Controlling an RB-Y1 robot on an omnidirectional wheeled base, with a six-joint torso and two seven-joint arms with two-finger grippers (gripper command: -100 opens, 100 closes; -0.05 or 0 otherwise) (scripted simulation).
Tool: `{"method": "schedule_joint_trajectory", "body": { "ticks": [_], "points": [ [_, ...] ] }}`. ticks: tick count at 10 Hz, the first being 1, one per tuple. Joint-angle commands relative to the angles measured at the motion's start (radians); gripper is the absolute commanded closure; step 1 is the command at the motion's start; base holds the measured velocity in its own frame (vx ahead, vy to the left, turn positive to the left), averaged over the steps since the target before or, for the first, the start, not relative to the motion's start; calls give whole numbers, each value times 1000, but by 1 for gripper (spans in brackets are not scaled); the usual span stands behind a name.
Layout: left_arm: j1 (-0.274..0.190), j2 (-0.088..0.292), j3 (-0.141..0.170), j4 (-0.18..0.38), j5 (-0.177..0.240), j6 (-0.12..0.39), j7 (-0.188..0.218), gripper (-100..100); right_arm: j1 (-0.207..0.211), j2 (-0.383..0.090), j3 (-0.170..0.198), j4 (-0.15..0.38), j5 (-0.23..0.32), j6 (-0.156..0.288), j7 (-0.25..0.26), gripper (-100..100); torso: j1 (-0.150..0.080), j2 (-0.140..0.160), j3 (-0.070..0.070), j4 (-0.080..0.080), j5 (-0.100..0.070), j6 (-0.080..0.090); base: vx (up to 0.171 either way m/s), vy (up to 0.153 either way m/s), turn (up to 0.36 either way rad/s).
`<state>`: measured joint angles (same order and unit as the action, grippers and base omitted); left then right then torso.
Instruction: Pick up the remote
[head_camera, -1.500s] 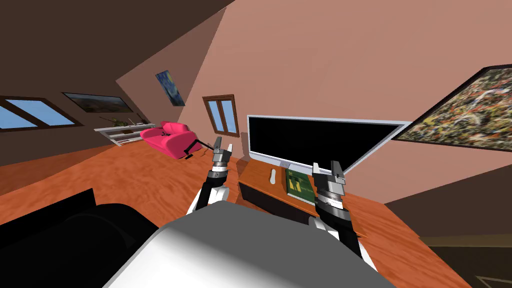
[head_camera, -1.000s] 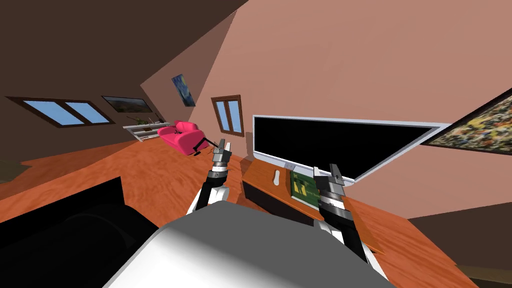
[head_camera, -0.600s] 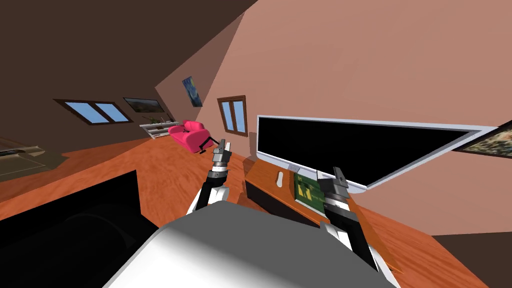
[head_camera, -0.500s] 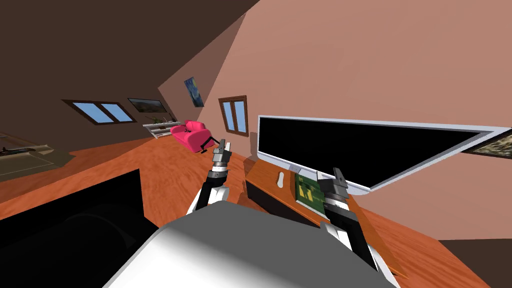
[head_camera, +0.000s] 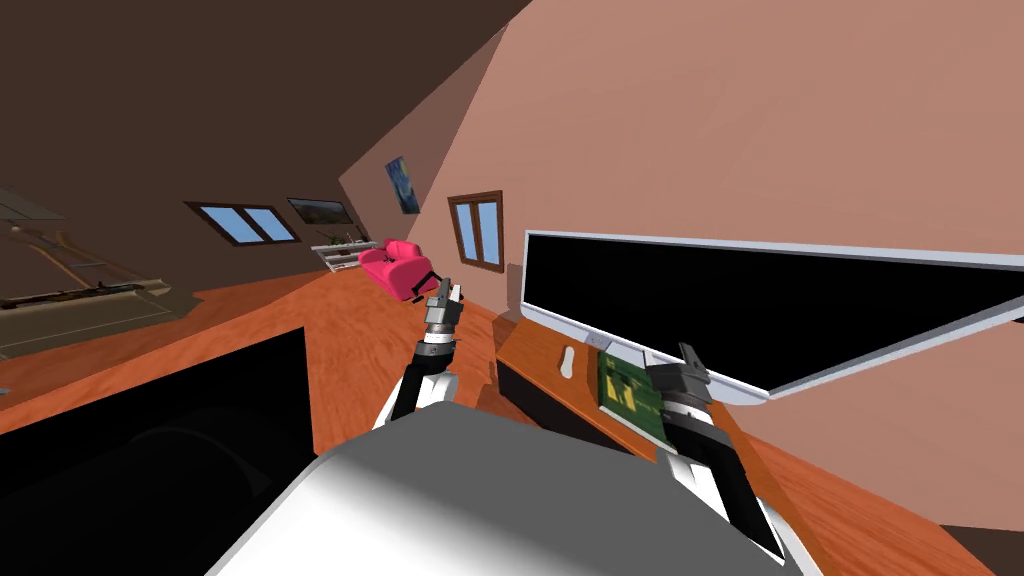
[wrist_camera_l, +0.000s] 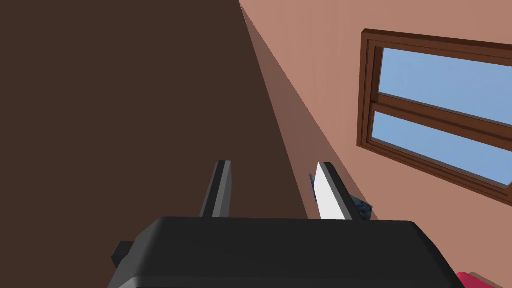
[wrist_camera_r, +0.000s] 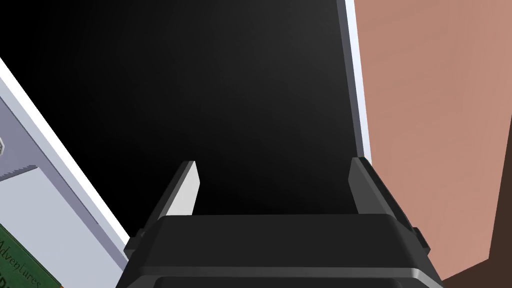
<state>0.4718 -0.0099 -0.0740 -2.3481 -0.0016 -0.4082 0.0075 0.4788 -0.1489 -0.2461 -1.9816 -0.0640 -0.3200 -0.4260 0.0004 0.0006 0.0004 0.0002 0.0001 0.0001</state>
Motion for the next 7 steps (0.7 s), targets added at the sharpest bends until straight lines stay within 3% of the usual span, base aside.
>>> {"method": "schedule_joint_trajectory", "body": {
  "ticks": [1,2,3,4,5,6,7],
  "points": [
    [0,0,0,0,0,0,0,0,-13,-18,-40,49,-13,38,-50,-100,0,0,0,0,0,0,-28,6,241],
    [0,0,0,0,0,0,0,0,-13,-18,-40,49,-13,38,-60,-100,0,1,0,0,0,-1,-12,19,165],
    [0,0,0,0,0,0,0,0,-24,-34,-76,87,-25,80,-98,-100,0,0,0,0,0,0,-1,42,166],
    [0,0,0,0,0,0,0,0,-24,-34,-76,87,-25,80,-111,-100,1,0,0,0,0,0,3,29,94],
    [0,0,0,0,0,0,0,0,-36,-50,-113,127,-37,111,-153,-100,1,-1,0,0,0,0,-16,19,218],
    [0,0,0,0,0,0,0,0,-36,-50,-113,127,-37,124,-163,-100,1,0,0,0,0,-1,-13,-4,117],
    [0,0,0,0,0,0,0,0,-49,-67,-151,156,-49,171,-201,-100,-1,0,0,0,0,0,-9,20,190]
  ]
}}
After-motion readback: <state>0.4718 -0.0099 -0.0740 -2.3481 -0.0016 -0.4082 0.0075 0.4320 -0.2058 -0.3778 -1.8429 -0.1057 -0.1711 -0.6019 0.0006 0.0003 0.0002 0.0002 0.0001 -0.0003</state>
